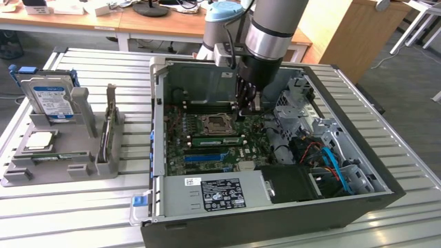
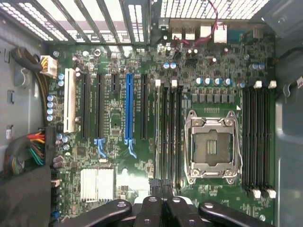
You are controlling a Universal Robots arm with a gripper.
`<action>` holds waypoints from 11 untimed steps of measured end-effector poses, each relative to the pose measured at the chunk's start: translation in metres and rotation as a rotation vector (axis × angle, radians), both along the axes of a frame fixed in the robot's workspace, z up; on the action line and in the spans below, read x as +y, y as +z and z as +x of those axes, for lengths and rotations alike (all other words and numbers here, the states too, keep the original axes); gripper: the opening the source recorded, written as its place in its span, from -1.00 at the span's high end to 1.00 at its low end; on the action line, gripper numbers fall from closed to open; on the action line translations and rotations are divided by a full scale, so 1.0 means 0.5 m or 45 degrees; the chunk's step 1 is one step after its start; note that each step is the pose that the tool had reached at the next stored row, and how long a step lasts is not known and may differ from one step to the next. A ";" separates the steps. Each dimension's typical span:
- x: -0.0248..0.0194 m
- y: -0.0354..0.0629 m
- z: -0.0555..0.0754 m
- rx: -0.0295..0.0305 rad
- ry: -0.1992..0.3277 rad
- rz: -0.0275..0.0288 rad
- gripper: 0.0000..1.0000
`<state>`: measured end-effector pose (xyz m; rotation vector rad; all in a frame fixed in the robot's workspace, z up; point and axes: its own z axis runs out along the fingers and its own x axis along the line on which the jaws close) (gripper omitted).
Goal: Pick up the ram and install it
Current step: 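Press down the ram until it locks into place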
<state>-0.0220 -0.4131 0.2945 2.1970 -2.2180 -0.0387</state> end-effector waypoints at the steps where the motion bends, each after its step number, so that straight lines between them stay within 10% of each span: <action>1: 0.0000 0.000 0.003 0.0000 0.000 0.0000 0.79; 11: 0.0000 -0.001 0.023 0.0001 0.000 0.0000 0.79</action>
